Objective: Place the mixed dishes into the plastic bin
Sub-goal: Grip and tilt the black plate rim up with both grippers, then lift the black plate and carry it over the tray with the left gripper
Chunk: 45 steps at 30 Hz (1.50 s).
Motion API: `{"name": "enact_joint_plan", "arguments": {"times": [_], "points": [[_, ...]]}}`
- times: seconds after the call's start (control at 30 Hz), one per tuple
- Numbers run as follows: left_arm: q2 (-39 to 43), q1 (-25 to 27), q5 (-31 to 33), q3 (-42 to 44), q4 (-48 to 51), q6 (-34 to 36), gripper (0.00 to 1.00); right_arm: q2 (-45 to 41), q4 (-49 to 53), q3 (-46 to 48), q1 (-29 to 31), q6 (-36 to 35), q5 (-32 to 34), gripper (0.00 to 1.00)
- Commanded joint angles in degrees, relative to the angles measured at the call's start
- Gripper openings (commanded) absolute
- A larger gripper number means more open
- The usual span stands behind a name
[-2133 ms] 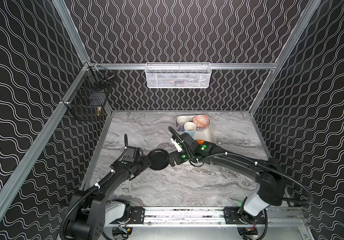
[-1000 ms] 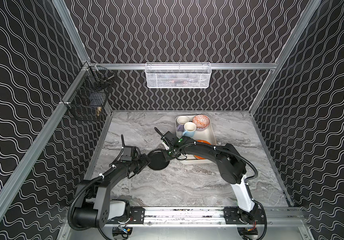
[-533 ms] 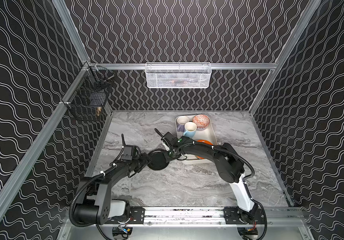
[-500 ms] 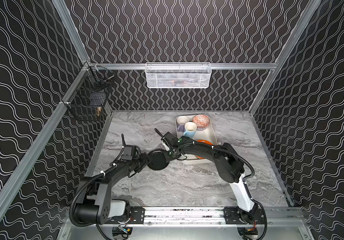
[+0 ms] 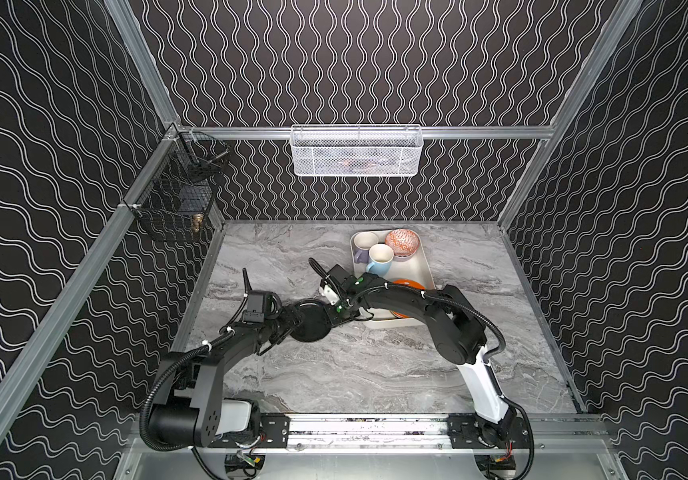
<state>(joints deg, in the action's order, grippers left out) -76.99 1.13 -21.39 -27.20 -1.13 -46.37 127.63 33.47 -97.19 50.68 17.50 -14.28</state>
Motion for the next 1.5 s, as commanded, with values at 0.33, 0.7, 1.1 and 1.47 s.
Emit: {"name": "enact_joint_plan", "arguments": {"times": [0.33,0.7,1.1,1.47], "points": [[-0.8,0.0,-0.5,0.8,2.9,-0.1,0.51,-0.4,-0.7,-0.8,0.6,-1.4,-4.1,0.39],[1.2,0.0,-0.2,0.7,5.0,0.5,0.19,-2.9,-1.8,1.9,0.6,-1.4,-3.8,0.44],[7.3,-0.1,-0.6,-1.1,9.8,0.9,0.04,-10.2,-2.9,7.1,0.6,-0.7,-0.9,0.50],[12.3,0.0,-1.7,-7.3,15.9,2.2,0.06,-26.1,-3.9,17.0,0.6,1.5,6.6,0.55]]}}
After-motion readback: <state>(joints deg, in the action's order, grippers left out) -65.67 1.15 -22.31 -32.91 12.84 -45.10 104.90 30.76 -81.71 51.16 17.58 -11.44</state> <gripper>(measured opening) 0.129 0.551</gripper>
